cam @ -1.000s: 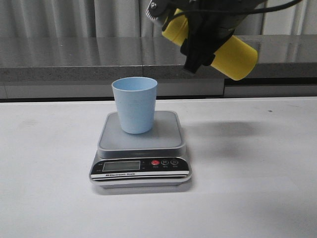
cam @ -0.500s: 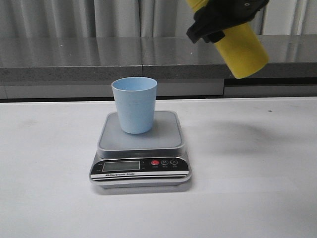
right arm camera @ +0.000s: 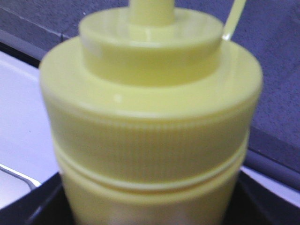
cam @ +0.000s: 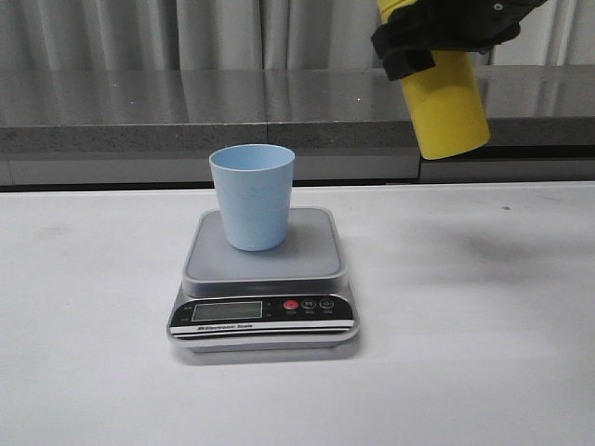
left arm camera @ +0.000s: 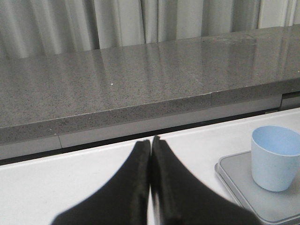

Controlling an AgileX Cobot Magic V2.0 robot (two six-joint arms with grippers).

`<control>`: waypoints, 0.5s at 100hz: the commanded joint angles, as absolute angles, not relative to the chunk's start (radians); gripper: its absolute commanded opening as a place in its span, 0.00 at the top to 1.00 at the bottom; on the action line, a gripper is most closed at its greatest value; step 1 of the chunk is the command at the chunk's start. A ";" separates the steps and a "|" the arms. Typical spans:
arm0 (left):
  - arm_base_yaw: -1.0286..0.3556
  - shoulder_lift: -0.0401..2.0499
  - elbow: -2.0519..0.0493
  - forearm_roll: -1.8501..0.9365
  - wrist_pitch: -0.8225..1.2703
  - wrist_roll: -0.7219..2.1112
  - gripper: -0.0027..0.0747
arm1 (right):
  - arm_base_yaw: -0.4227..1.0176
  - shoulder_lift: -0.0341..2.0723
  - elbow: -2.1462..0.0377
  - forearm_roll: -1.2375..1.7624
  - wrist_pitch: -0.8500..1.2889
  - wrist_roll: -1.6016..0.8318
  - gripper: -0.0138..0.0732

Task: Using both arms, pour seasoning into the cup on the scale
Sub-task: 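Turn the bottle back upright with the right gripper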

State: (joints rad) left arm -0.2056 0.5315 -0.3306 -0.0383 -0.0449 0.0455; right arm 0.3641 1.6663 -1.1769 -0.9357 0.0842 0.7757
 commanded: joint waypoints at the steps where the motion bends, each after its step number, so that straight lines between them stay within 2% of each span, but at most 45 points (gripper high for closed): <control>1: -0.203 0.535 -0.357 -0.044 -0.127 0.042 0.99 | 0.333 1.599 -1.174 -0.804 -0.055 0.646 0.77; 33: -0.203 0.535 -0.357 -0.044 -0.127 0.042 0.99 | 0.274 1.582 -0.894 -0.365 -0.507 0.172 0.77; 50: -0.203 0.535 -0.357 -0.044 -0.127 0.042 0.99 | 0.274 1.588 -0.727 -0.264 -0.794 0.076 0.77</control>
